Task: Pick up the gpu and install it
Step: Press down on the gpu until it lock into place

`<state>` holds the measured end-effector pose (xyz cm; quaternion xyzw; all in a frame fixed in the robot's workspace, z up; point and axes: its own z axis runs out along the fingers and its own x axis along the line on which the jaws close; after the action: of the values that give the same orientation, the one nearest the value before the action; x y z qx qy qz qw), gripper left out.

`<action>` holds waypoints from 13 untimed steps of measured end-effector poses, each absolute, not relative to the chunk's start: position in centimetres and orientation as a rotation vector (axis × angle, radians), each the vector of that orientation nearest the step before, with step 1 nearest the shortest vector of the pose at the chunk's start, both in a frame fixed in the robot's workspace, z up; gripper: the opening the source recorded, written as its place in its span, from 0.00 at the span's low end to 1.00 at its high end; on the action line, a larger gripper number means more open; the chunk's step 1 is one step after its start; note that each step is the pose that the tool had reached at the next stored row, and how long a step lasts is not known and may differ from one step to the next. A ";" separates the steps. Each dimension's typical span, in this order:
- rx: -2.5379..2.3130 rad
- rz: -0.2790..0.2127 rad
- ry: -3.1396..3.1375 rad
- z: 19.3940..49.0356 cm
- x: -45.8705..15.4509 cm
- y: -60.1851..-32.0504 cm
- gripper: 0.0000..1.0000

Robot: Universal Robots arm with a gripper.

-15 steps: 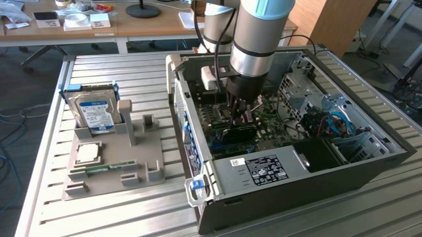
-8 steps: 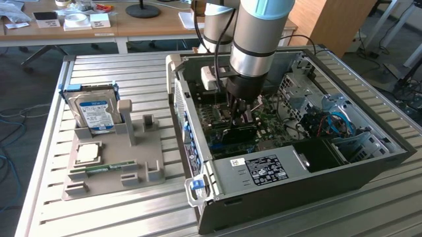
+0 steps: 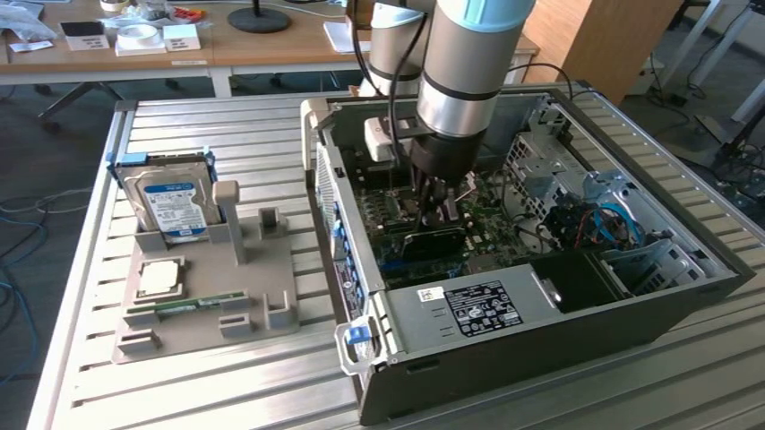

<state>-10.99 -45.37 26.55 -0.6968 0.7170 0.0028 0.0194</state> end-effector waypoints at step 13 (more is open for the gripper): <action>-2.160 0.003 2.223 30.3 -11.0 -45.4 0.11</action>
<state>-10.99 -45.37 30.30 -0.6968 0.7169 0.0011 0.0210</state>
